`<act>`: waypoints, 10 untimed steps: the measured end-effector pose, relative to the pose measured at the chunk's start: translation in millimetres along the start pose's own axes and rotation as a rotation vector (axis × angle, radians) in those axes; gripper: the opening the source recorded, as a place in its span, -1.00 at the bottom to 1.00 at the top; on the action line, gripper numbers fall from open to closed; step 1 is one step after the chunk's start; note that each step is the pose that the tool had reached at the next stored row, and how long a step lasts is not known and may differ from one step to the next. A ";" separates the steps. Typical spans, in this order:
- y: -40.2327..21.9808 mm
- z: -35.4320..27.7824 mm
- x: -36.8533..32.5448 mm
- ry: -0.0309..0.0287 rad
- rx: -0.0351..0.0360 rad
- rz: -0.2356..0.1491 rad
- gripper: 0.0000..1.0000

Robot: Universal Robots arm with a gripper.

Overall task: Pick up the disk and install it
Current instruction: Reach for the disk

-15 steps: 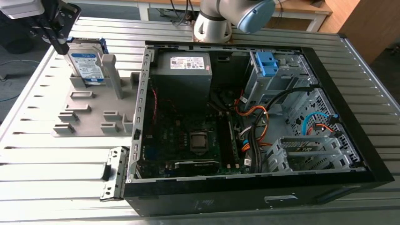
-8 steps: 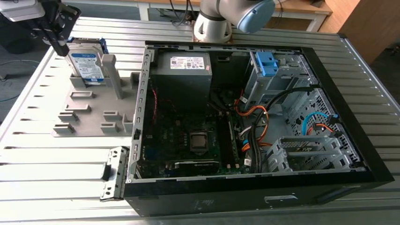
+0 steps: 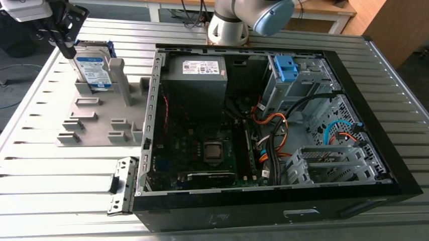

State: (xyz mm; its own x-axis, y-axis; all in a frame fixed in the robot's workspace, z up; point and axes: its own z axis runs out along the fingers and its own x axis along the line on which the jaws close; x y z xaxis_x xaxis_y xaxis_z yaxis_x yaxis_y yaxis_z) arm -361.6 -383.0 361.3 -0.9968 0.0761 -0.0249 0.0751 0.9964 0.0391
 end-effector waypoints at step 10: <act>12.1 2.9 2.4 -0.0002 -0.0001 0.000 -0.79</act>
State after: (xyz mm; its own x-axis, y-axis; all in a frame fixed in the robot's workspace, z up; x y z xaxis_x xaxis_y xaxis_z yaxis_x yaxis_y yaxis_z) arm -362.9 -370.7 358.8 -0.9968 0.0761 -0.0251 0.0751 0.9964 0.0391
